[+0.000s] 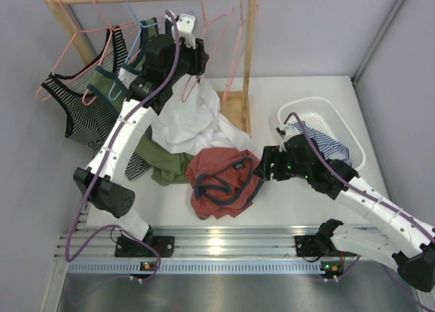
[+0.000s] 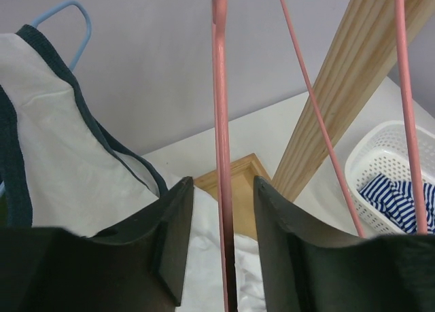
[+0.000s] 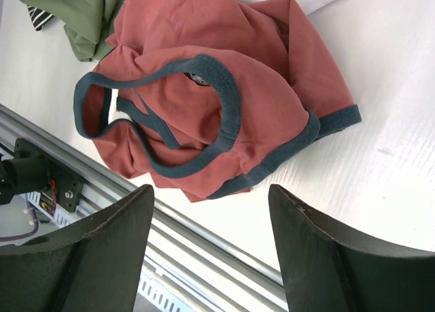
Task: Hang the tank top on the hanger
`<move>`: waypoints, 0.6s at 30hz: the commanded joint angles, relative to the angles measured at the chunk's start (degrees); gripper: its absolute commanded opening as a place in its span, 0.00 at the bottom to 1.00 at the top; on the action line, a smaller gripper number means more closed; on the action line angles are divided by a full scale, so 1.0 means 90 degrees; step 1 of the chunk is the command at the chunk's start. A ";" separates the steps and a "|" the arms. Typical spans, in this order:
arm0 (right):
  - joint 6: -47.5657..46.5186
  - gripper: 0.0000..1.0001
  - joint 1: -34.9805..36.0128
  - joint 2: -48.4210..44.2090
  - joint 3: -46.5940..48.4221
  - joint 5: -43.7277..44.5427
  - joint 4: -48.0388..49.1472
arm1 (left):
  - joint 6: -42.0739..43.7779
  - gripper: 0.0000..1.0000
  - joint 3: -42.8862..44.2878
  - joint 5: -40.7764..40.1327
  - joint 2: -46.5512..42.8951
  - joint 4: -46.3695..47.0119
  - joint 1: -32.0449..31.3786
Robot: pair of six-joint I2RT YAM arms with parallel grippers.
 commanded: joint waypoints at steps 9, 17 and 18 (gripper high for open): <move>0.0028 0.63 -0.0055 -0.0119 0.0050 0.0059 0.0067 | 0.0081 0.00 0.0039 -0.0080 -0.0013 0.0704 0.0009; -0.0012 0.60 -0.0055 -0.0089 0.0118 0.0049 0.0018 | 0.0013 0.00 0.0078 -0.0410 -0.0160 0.1114 0.0009; -0.0012 0.60 -0.0055 -0.0099 0.0108 0.0039 0.0018 | 0.0003 0.00 0.0078 -0.0442 -0.0170 0.1143 0.0009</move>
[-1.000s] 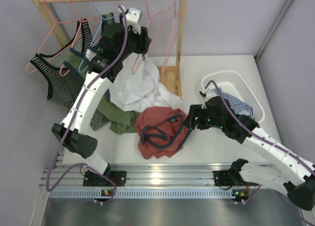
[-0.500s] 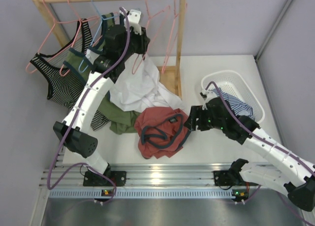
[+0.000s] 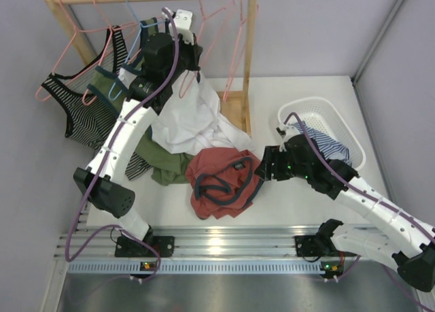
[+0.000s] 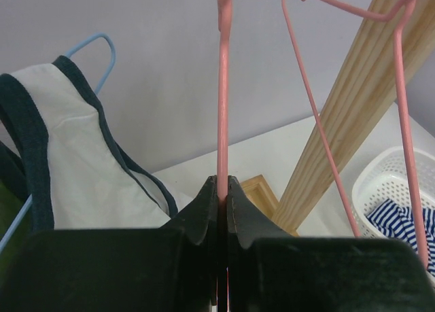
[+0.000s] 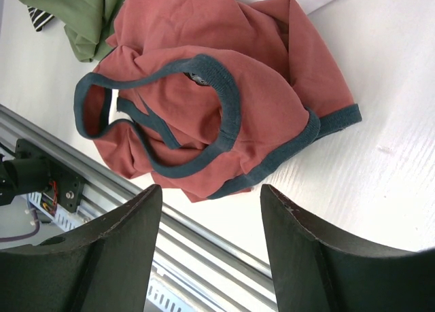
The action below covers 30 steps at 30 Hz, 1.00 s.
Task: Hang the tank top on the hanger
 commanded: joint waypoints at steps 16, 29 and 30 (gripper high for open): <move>-0.0094 0.59 -0.0055 -0.0019 0.0040 -0.0015 0.0108 | 0.0091 0.00 -0.0576 -0.0255 -0.0726 0.1327 0.0009; -0.0124 0.60 -0.0055 -0.0058 -0.0038 -0.0005 0.0128 | 0.0236 0.00 -0.0859 -0.0382 -0.0951 0.1688 0.0009; -0.0124 0.60 -0.0055 -0.0067 -0.0048 -0.0005 0.0118 | 0.0237 0.00 -0.0869 -0.0382 -0.0970 0.1688 0.0009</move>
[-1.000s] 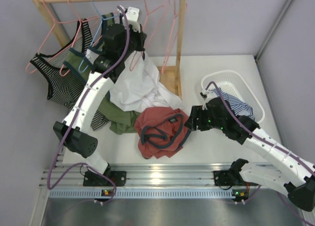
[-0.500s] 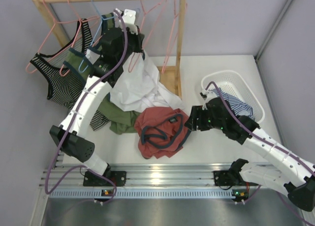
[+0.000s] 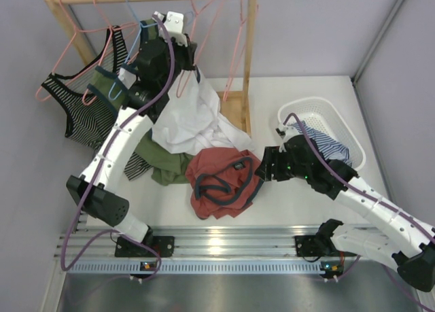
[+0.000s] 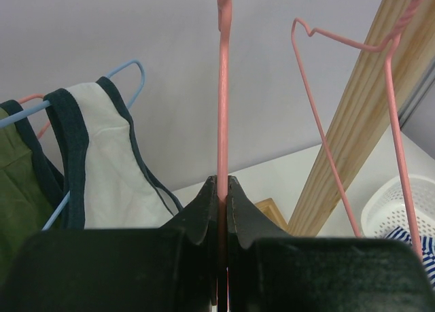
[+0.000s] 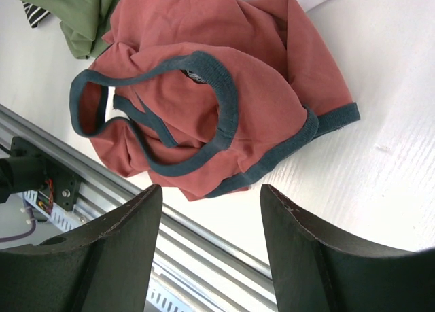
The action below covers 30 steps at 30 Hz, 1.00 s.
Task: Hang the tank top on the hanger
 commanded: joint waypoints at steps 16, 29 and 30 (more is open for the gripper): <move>-0.0083 0.60 -0.0055 -0.0011 -0.0038 0.0019 0.0245 | 0.0338 0.00 -0.0504 0.0138 -0.1211 0.0146 0.0009; -0.0034 0.59 -0.0055 -0.0099 0.0001 0.0127 0.0177 | 0.0113 0.00 -0.1745 0.0488 -0.2687 -0.1150 -0.0001; -0.0014 0.59 -0.0055 -0.0118 -0.0019 0.0146 0.0186 | 0.0113 0.00 -0.1755 0.0519 -0.2813 -0.1327 -0.0001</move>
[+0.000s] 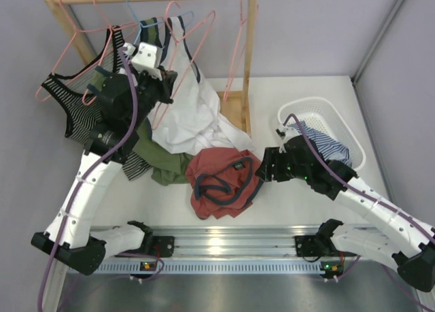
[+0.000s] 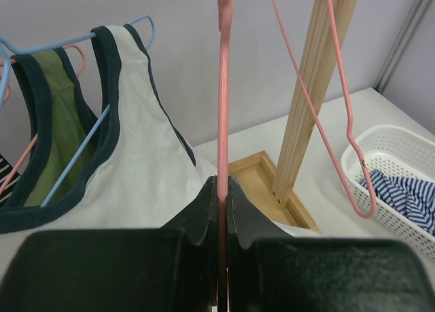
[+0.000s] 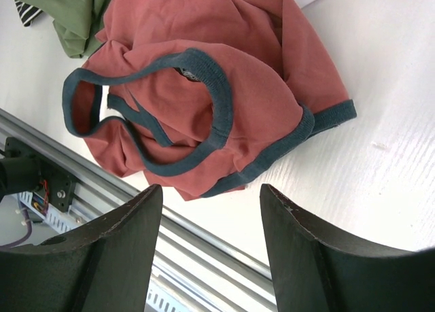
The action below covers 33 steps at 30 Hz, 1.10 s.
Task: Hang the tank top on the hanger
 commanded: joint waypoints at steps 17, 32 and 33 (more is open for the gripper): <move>0.0452 0.56 -0.0035 -0.0431 -0.0842 0.0303 0.0496 | -0.1016 0.00 -0.1754 0.1915 -0.2109 -0.2569 -0.0059; 0.1116 0.40 0.0980 0.0973 0.0007 0.1542 0.0692 | -0.0928 0.00 -0.1754 0.2758 -0.2022 -0.3760 -0.0449; 0.1184 0.40 0.1087 0.1043 0.0066 0.1727 0.0692 | -0.0938 0.00 -0.1745 0.2689 -0.2031 -0.3847 -0.0489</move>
